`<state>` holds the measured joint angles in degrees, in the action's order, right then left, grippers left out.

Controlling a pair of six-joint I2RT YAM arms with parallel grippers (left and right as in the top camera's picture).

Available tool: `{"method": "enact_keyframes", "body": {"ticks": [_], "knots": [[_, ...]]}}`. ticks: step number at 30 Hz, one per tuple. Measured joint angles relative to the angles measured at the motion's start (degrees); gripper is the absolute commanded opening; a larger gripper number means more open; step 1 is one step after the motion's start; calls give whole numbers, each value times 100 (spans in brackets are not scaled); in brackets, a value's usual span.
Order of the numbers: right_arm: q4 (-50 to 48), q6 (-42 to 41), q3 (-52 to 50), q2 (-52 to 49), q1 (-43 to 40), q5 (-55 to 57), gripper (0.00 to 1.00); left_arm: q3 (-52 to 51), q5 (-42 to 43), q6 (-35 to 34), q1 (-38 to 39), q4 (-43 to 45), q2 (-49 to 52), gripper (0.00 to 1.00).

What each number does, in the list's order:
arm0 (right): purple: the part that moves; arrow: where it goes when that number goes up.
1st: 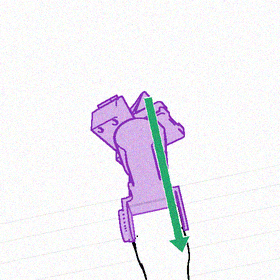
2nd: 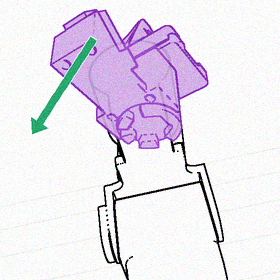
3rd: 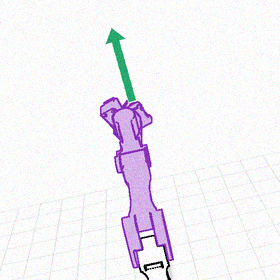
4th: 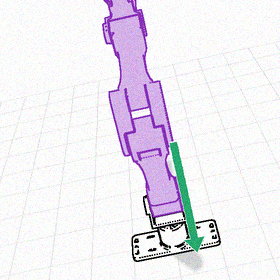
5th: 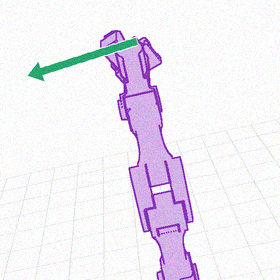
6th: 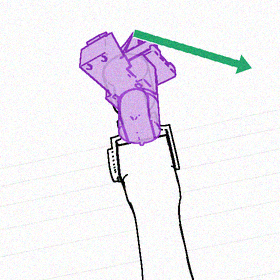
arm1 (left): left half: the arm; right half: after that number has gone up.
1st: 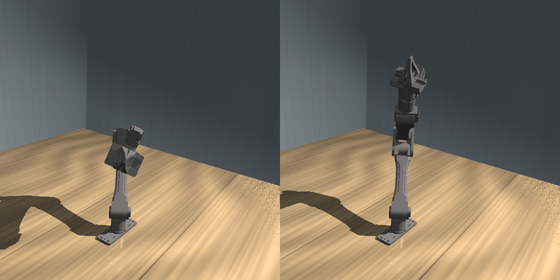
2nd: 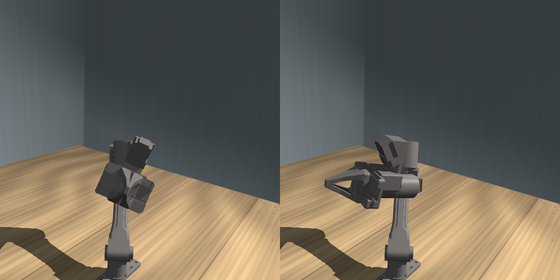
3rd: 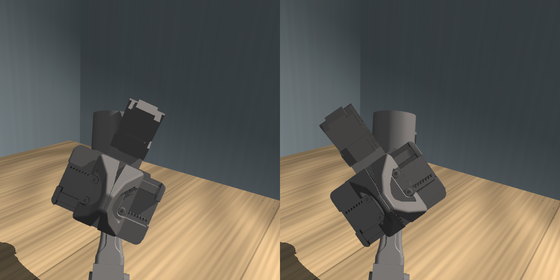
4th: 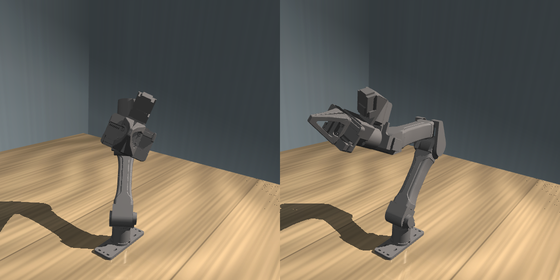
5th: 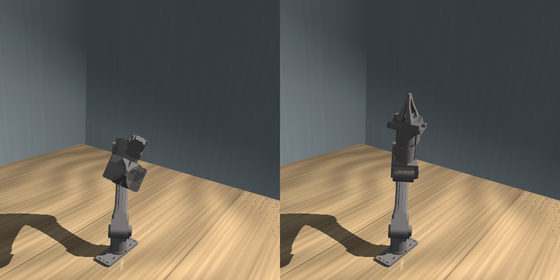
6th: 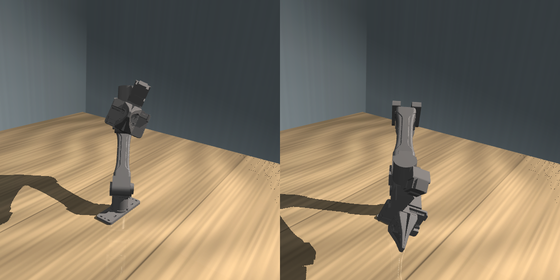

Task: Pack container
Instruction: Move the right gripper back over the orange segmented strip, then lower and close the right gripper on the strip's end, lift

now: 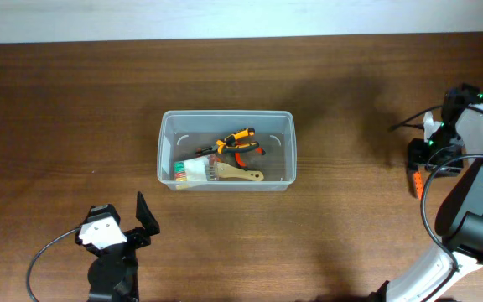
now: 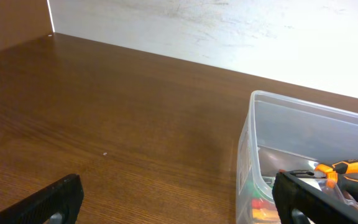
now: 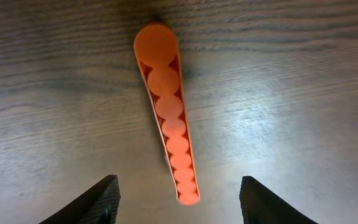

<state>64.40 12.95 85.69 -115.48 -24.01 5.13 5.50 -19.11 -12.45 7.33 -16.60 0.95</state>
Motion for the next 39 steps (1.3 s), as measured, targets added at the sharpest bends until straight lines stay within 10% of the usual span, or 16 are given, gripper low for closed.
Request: {"method": "enact_keyframes", "body": {"ticks": [39], "knots": [[-1421,363,-686,0,0,-330,46,0,0,0,0,0,0,99]]}}
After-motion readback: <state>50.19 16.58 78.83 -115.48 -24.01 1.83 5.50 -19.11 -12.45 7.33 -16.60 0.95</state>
